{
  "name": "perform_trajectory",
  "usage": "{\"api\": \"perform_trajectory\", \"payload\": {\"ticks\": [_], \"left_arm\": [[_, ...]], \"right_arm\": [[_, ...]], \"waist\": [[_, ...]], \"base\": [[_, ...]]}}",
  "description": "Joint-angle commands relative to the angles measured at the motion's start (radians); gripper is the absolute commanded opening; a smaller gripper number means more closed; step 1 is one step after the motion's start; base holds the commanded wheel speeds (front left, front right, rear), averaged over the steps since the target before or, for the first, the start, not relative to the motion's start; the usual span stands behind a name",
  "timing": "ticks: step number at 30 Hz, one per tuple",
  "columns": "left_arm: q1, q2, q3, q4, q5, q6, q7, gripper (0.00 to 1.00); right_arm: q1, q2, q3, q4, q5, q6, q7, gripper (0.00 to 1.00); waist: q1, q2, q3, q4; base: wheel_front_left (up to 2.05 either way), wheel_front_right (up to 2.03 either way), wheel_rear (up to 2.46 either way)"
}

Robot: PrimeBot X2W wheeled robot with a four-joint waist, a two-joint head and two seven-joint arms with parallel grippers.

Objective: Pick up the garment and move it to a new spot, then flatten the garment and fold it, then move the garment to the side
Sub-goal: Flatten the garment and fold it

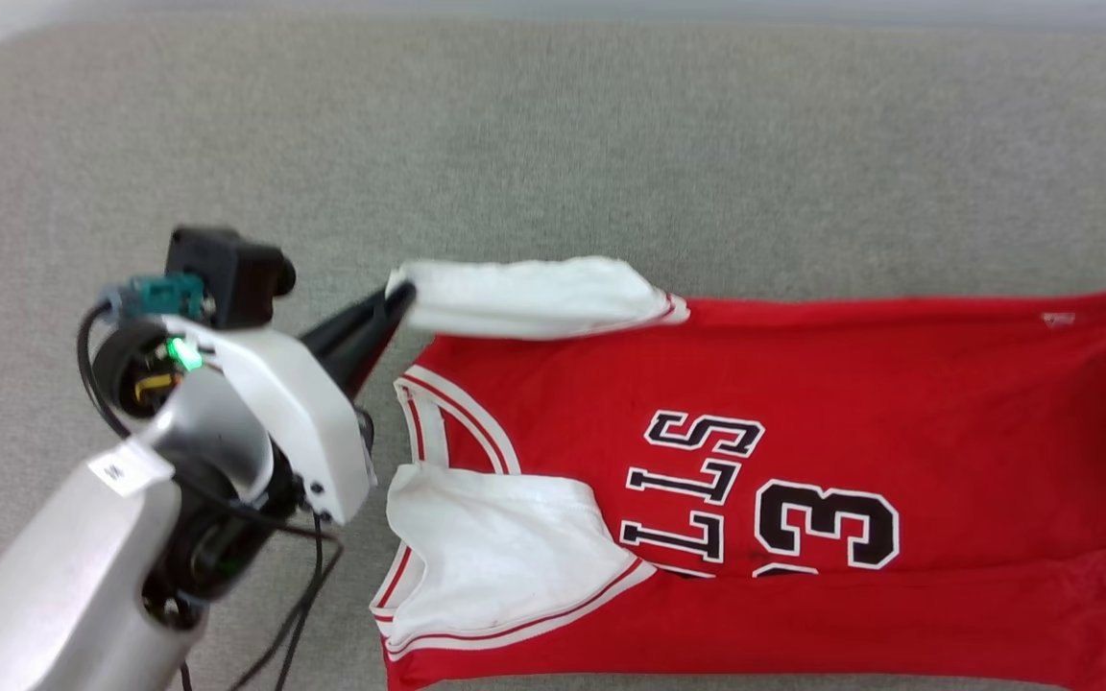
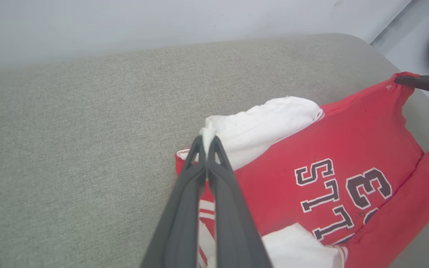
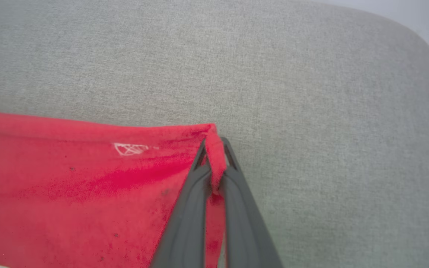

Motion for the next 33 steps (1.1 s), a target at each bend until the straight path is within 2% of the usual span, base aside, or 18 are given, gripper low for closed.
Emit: {"api": "perform_trajectory", "payload": {"ticks": [1,3,8,16,25,30,31,33], "left_arm": [[0.027,0.001,-0.001,-0.007,-0.005,0.009,-0.010,0.00],[0.102,0.003,-0.004,-0.037,-0.013,0.032,-0.027,0.00],[0.206,0.008,-0.008,-0.063,-0.028,0.056,-0.056,0.00],[0.352,-0.004,-0.026,-0.054,-0.051,0.069,-0.109,0.00],[0.434,-0.018,-0.044,0.026,-0.077,0.061,-0.139,0.00],[0.417,-0.043,-0.074,0.094,-0.079,0.034,-0.139,0.00],[0.398,-0.061,-0.101,0.158,-0.070,0.017,-0.125,1.00],[0.391,-0.072,-0.108,0.186,-0.067,0.008,-0.129,1.00]], "right_arm": [[0.031,0.009,-0.008,-0.011,0.009,-0.002,-0.013,0.00],[0.119,0.031,-0.032,-0.056,0.051,-0.001,-0.054,0.00],[0.234,0.051,-0.049,-0.118,0.105,-0.001,-0.096,0.00],[0.402,0.032,-0.056,-0.156,0.151,-0.001,-0.088,0.00],[0.457,-0.004,-0.006,-0.143,0.188,-0.001,-0.075,0.00],[0.463,-0.052,0.051,-0.117,0.177,-0.001,-0.070,0.00],[0.455,-0.064,0.076,-0.073,0.165,-0.001,-0.074,1.00],[0.451,-0.058,0.095,-0.059,0.176,-0.001,-0.078,1.00]], "waist": [[0.0001,-0.0001,-0.035,-0.003],[0.0001,-0.0001,-0.079,0.004],[0.0001,-0.0001,-0.116,0.013],[0.0001,-0.0001,-0.143,0.031],[0.0001,-0.0001,-0.130,0.036],[0.0001,-0.0001,-0.117,0.041],[0.0001,-0.0001,-0.116,0.043],[0.0001,-0.0001,-0.124,0.043]], "base": [[0.00,0.00,0.00],[0.00,0.00,0.00],[0.00,0.00,0.00],[0.00,0.00,0.00],[0.00,0.00,0.00],[0.00,0.00,0.00],[0.00,0.00,0.00],[0.00,0.00,0.00]]}}
